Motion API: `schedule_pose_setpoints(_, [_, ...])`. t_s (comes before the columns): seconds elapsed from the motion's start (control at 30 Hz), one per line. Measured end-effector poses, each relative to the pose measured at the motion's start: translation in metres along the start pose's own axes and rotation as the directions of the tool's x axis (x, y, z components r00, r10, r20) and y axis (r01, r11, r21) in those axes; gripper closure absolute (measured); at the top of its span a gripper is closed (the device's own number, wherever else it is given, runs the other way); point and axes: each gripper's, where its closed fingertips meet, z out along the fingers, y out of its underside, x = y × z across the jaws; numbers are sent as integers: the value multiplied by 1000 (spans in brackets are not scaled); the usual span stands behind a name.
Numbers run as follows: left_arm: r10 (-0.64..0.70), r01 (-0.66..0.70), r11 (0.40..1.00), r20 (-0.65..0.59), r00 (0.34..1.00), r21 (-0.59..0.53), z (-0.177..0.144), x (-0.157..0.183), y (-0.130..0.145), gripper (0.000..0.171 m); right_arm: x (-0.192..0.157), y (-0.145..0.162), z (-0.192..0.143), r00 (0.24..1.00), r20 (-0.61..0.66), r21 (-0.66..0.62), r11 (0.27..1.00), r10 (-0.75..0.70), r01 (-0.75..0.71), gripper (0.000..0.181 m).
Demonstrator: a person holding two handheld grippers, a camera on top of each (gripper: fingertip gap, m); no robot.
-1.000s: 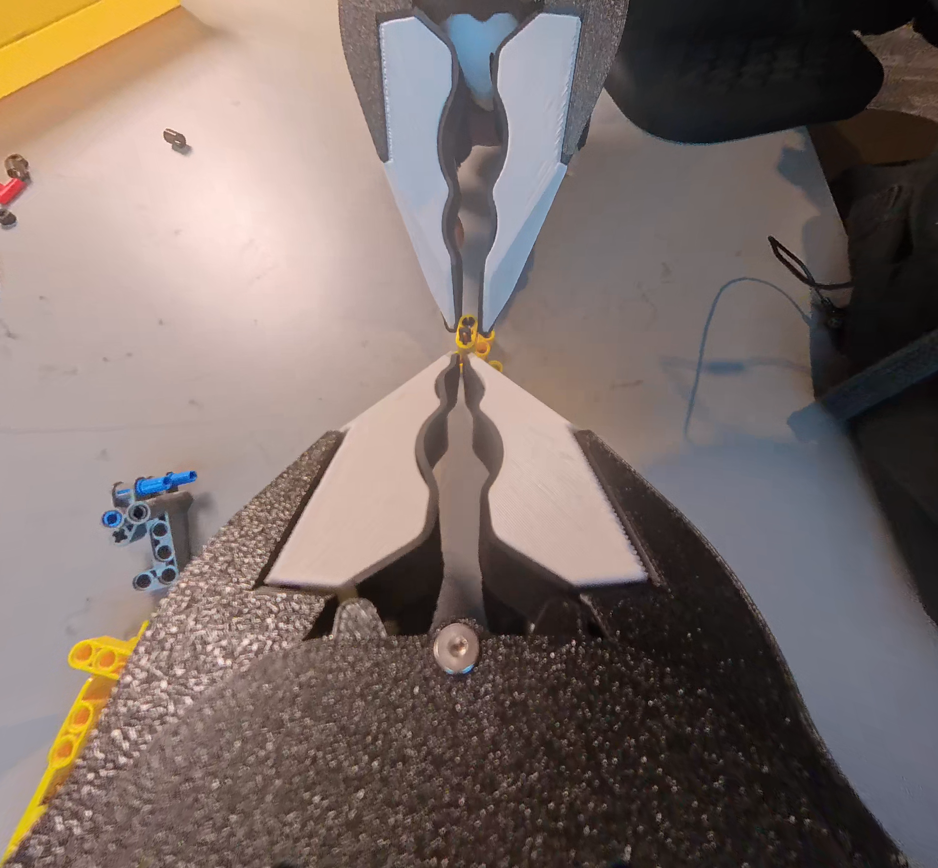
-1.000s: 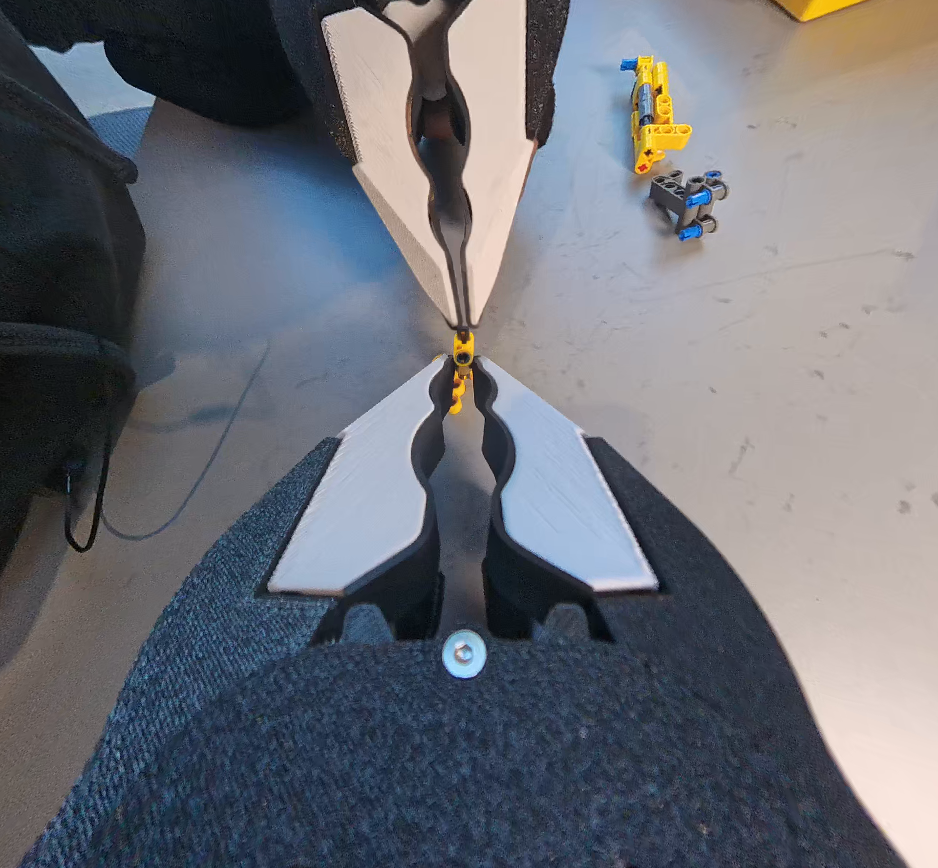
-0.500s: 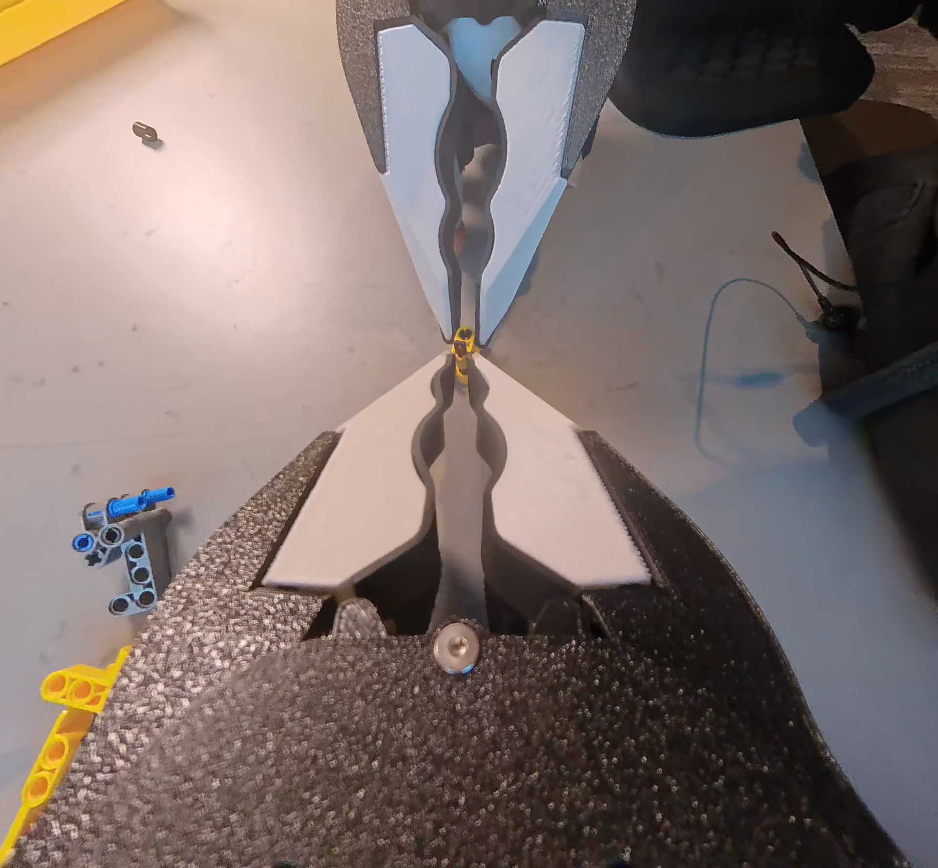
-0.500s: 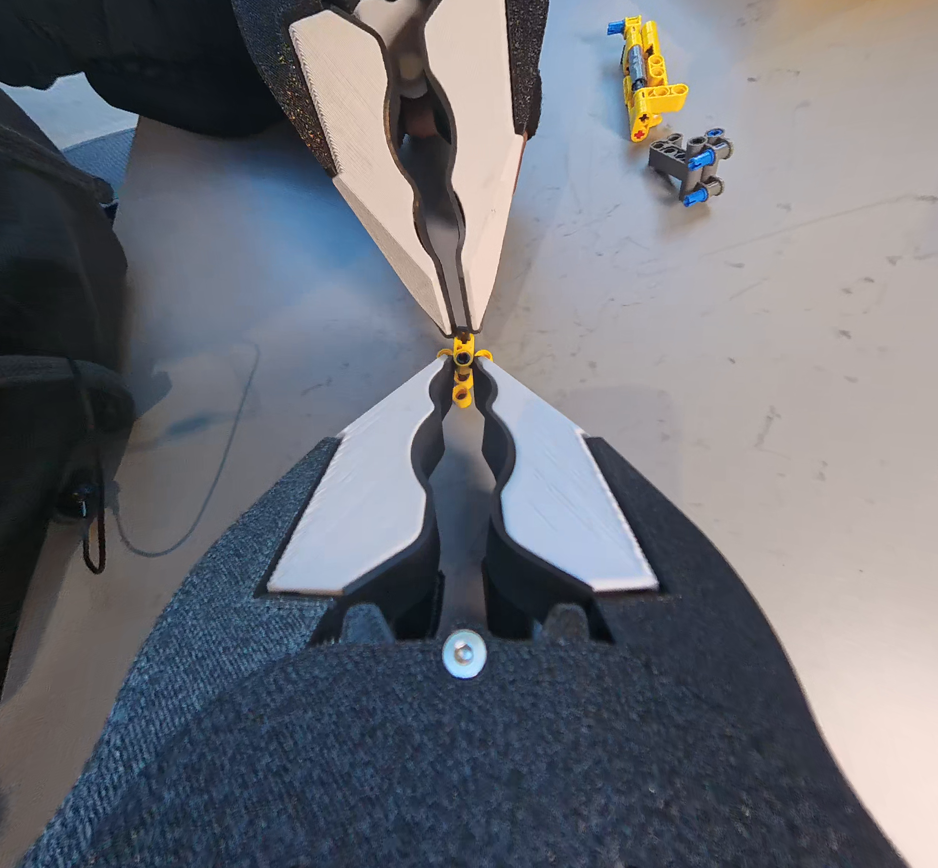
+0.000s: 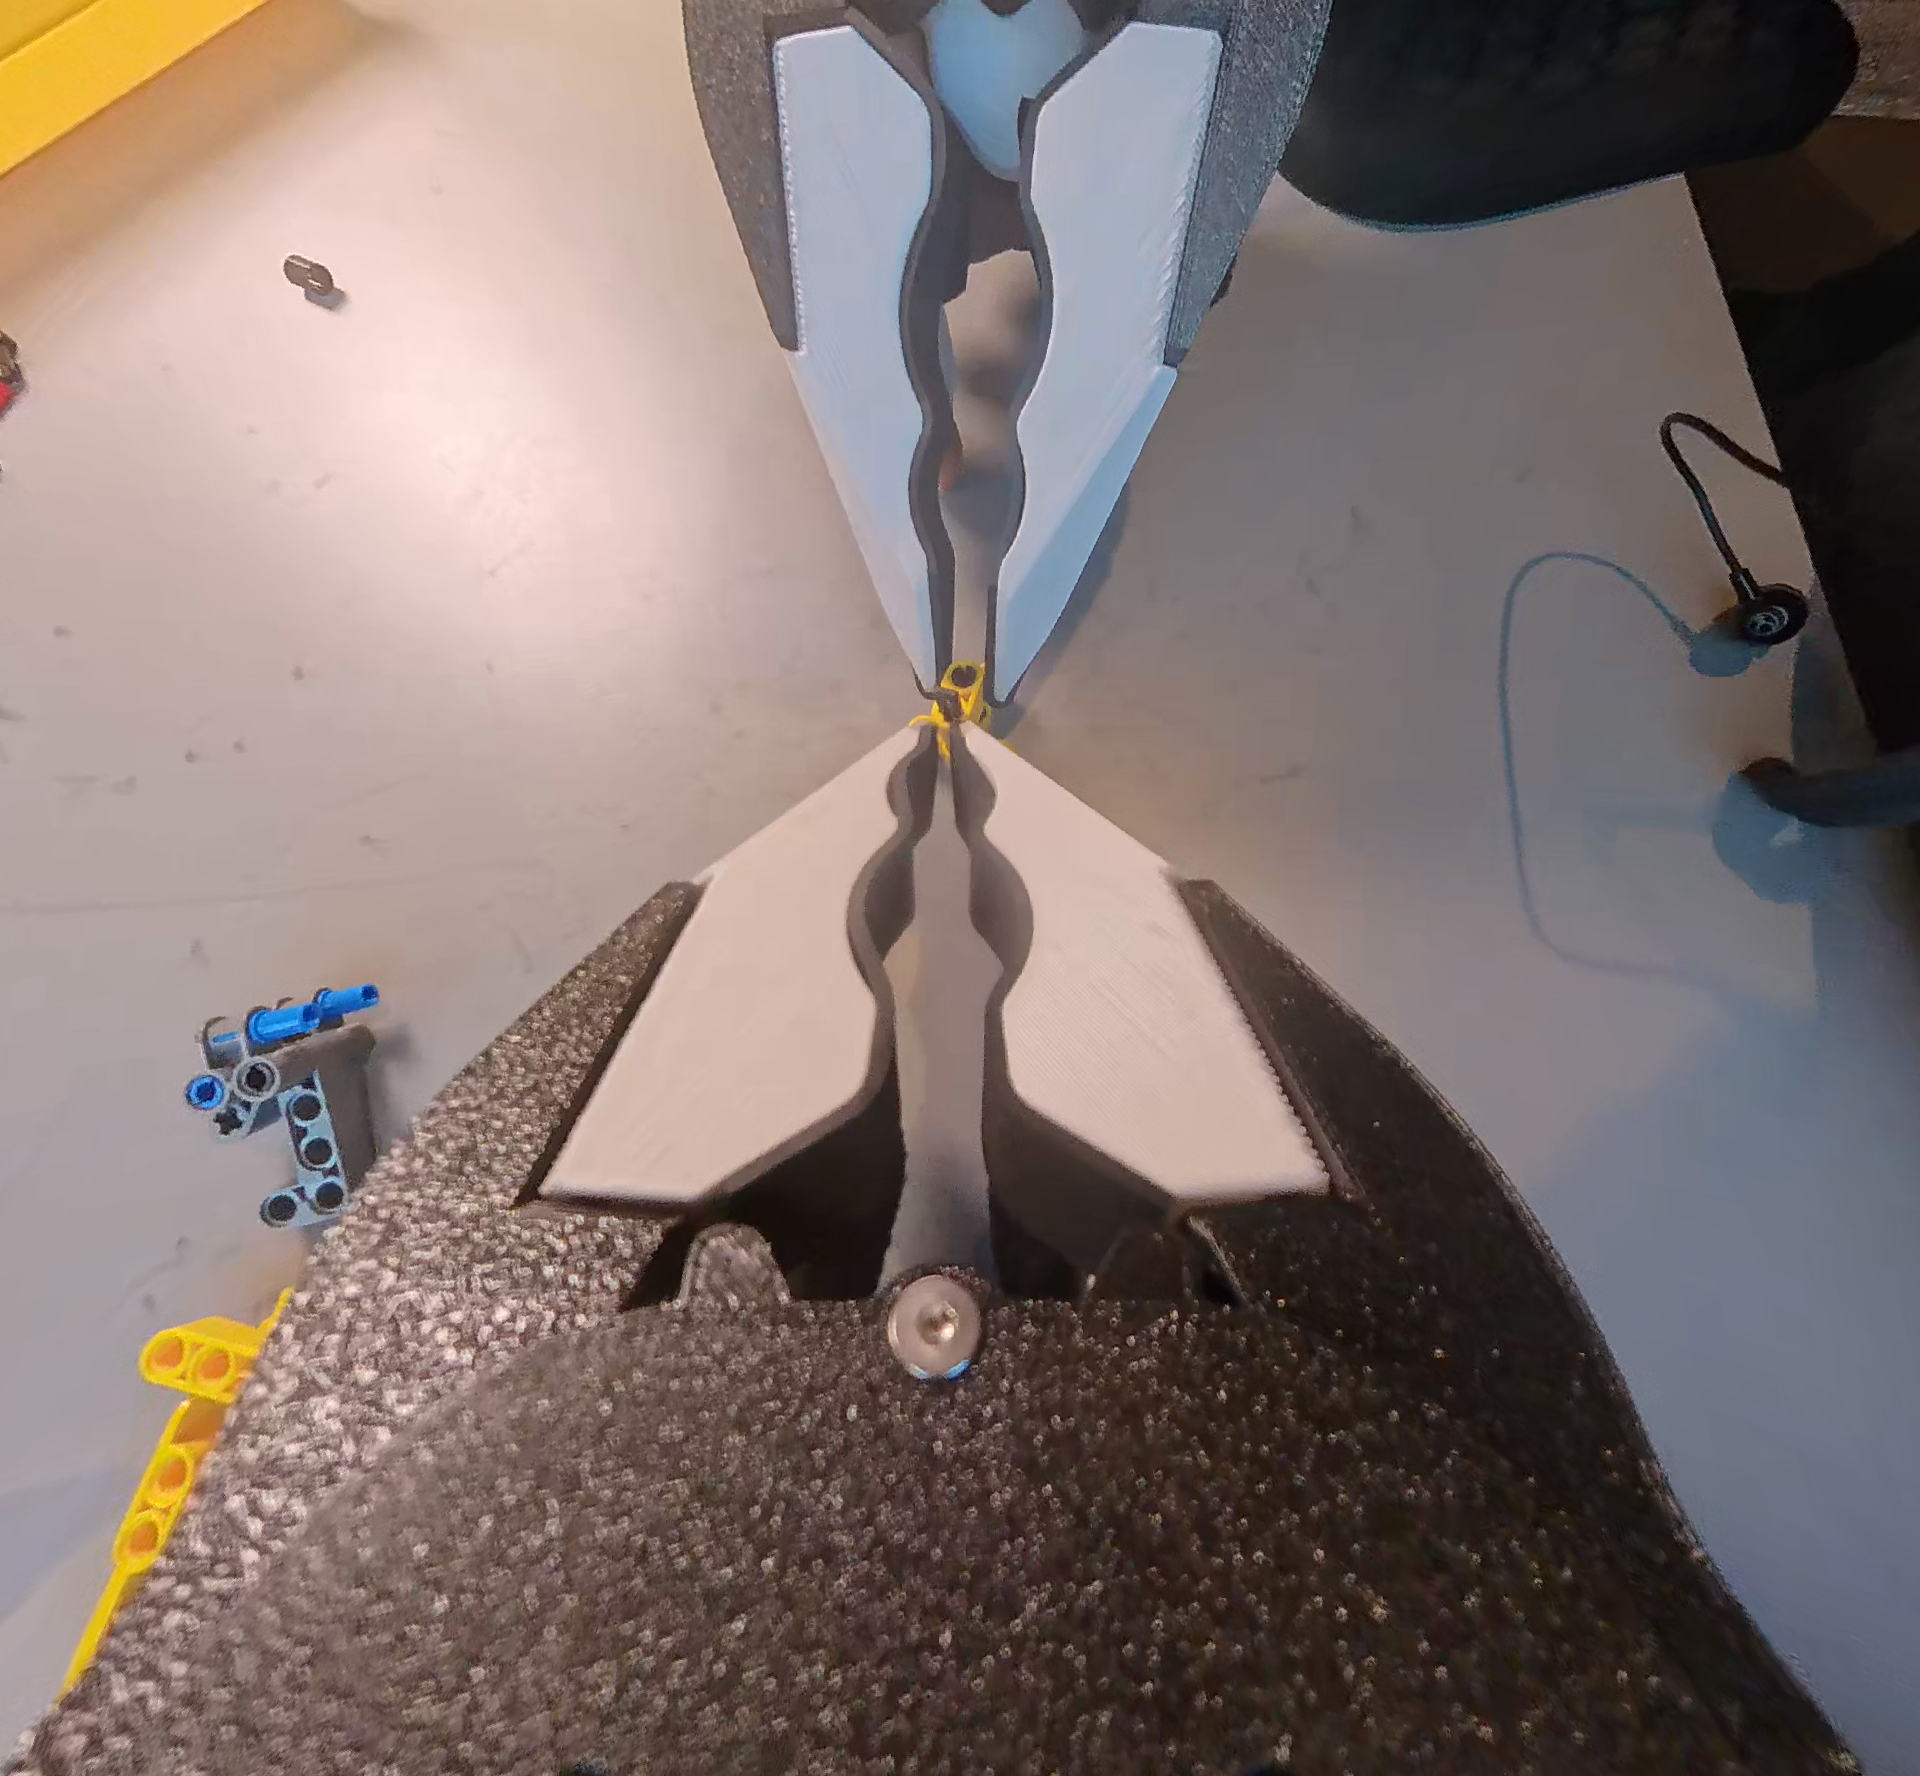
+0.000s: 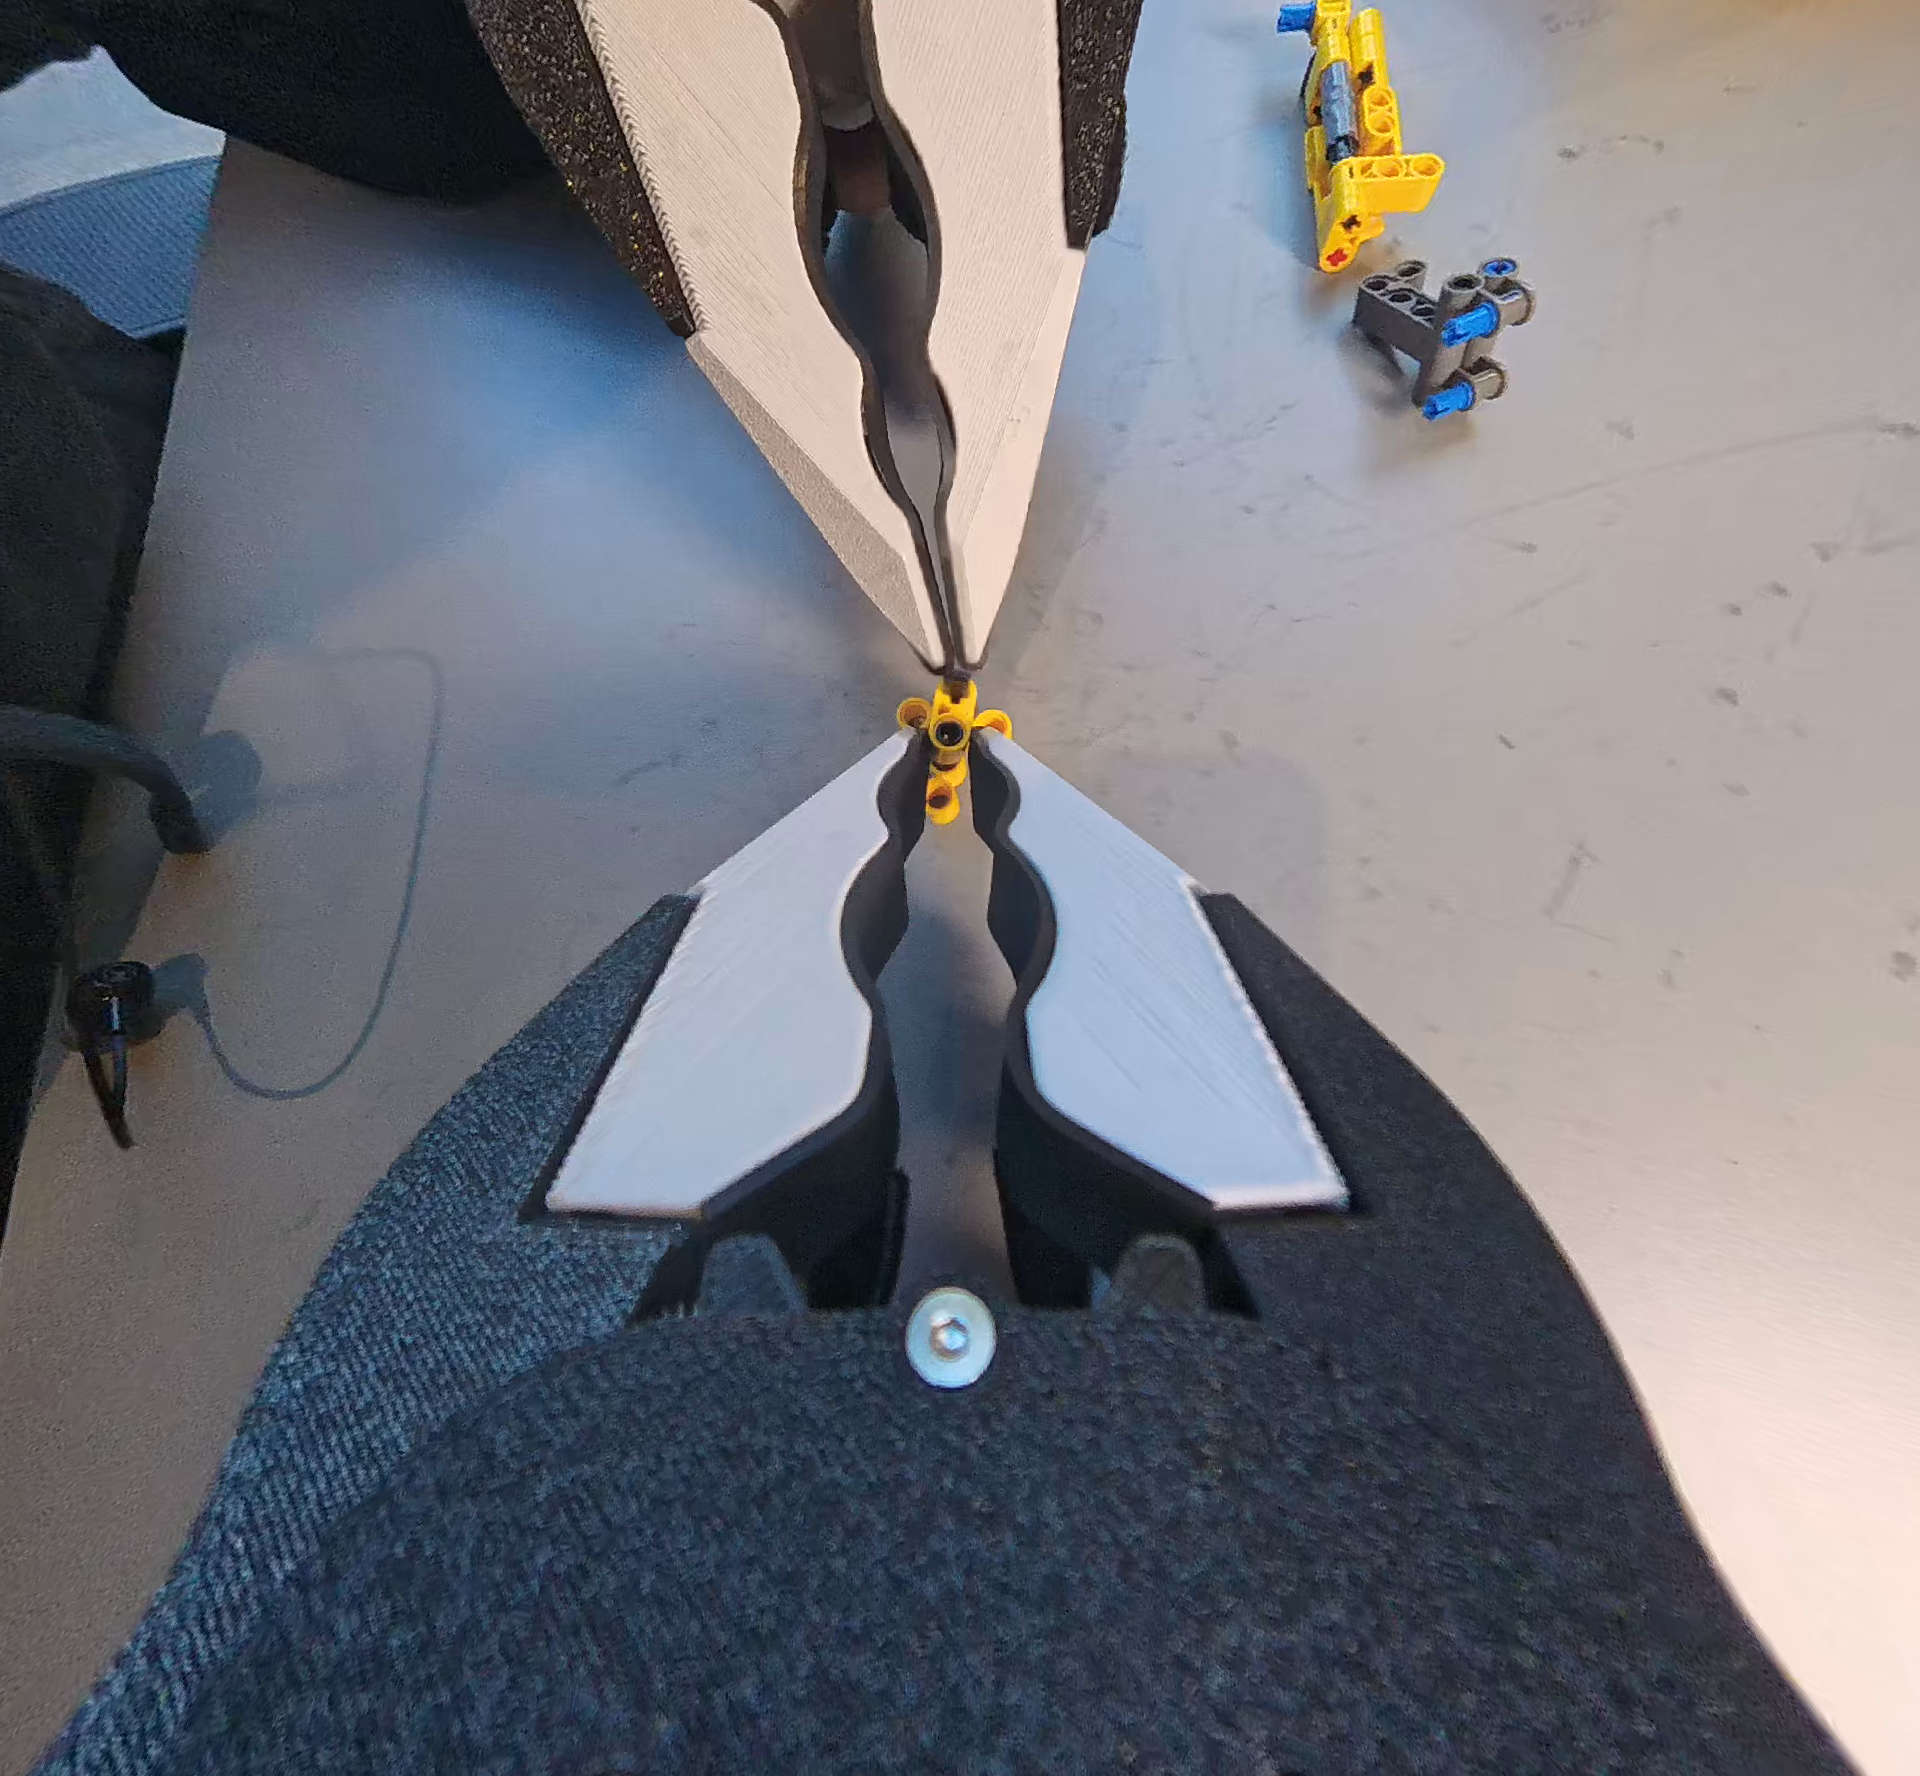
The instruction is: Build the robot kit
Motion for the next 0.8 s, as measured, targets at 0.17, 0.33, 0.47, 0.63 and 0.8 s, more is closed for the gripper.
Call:
schedule_pose_setpoints(0.17, [-4,4,1000,-21,1000,7,-2,3,1,165,0,-1,1,999,-31,-19,999,-36,36,174])
schedule_pose_setpoints(0.33, [21,-21,1000,-26,999,12,1,4,-2,163,0,-1,1,999,-34,-39,999,-37,36,174])
schedule_pose_setpoints(0.47, [29,-29,1000,-16,999,9,1,2,-2,168,0,-1,1,998,-32,-61,997,-45,43,174])
schedule_pose_setpoints(0.63, [51,-51,999,-7,999,-6,1,2,-1,169,-1,-1,1,998,-33,-93,994,-62,59,175])
schedule_pose_setpoints(0.8, [17,-17,1000,-19,1000,0,1,4,-1,170,-2,0,1,999,-16,-93,995,-43,42,175])
